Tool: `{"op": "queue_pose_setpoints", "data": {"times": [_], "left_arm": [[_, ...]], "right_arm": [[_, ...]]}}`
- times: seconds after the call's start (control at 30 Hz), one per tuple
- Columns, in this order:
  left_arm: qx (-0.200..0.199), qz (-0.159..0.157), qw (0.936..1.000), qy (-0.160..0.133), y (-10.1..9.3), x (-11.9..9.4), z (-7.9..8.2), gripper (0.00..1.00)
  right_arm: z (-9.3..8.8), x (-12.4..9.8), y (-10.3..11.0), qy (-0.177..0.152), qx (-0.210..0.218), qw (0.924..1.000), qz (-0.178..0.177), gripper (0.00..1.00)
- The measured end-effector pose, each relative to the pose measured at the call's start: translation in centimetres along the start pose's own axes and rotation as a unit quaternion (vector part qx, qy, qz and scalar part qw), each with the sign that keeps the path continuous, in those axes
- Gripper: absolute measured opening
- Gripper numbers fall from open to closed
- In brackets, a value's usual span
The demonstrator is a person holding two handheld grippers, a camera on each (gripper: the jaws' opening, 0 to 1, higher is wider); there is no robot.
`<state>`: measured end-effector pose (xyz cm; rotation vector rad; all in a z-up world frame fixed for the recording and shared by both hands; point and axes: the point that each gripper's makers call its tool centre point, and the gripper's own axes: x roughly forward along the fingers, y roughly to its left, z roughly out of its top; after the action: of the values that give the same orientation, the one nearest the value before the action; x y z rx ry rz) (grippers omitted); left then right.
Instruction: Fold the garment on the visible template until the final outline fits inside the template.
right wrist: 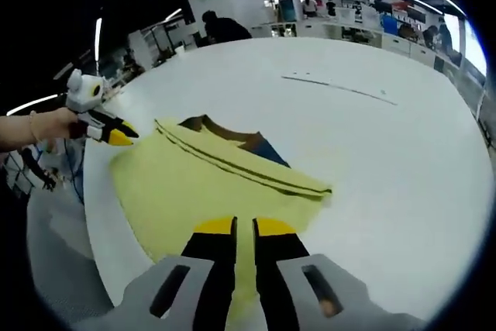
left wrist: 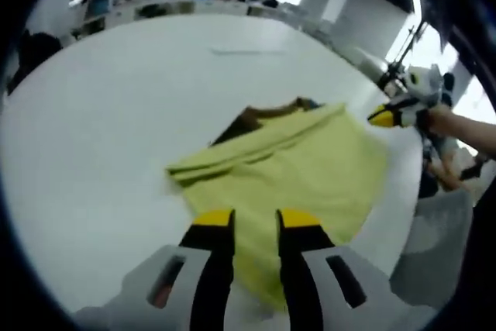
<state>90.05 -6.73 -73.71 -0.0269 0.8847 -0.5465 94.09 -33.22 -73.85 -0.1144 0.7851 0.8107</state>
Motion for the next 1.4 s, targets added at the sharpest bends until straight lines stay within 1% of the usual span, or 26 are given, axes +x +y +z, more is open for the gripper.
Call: {"op": "queue_pose_setpoints", "data": {"times": [0.13,0.2,0.27,0.3,0.4,0.53,0.67,0.77,1.03,1.1,1.23,1.4], "left_arm": [[0.004,0.006,1.0000,0.003,0.3,0.6,0.3,0.14],[0.010,0.021,0.9997,-0.001,0.9,0.7,0.5,0.10],[0.010,0.026,0.9996,0.001,1.1,0.9,0.5,0.05],[0.008,0.032,0.9995,0.002,1.6,1.3,0.5,0.05],[0.006,0.037,0.9993,0.007,2.1,1.9,0.5,0.03],[0.003,0.047,0.9989,0.005,2.8,2.5,0.6,0.00],[-0.003,0.049,0.9988,0.006,2.9,3.1,0.8,0.00],[-0.001,0.047,0.9989,0.011,2.6,3.6,0.8,0.00],[0.017,0.047,0.9984,0.028,2.3,4.6,1.0,0.00],[0.021,0.046,0.9982,0.031,2.2,4.7,1.0,0.00],[0.020,0.047,0.9981,0.035,2.6,4.8,0.8,0.00],[0.017,0.048,0.9981,0.036,2.9,4.8,0.8,0.00]], "right_arm": [[-0.1,0.6,-0.4,0.005,-0.003,1.0000,-0.005,0.06],[0.0,0.8,-0.6,0.005,-0.003,0.9999,-0.009,0.04],[0.1,0.9,-0.8,0.005,-0.004,0.9999,-0.010,0.03],[0.1,1.1,-0.9,0.006,-0.004,0.9999,-0.012,0.03],[0.2,1.6,-1.2,0.010,-0.008,0.9998,-0.018,0.02],[0.5,2.2,-1.4,0.016,-0.016,0.9994,-0.026,0.01],[0.6,3.0,-1.5,0.026,-0.025,0.9989,-0.028,0.02],[0.8,3.4,-1.9,0.032,-0.032,0.9985,-0.032,0.02],[1.4,3.9,-2.6,0.027,-0.029,0.9985,-0.038,0.02],[1.3,4.1,-2.7,0.029,-0.030,0.9984,-0.038,0.02],[0.9,4.5,-2.7,0.037,-0.028,0.9983,-0.037,0.02],[0.8,5.0,-2.7,0.039,-0.026,0.9983,-0.035,0.02]]}}
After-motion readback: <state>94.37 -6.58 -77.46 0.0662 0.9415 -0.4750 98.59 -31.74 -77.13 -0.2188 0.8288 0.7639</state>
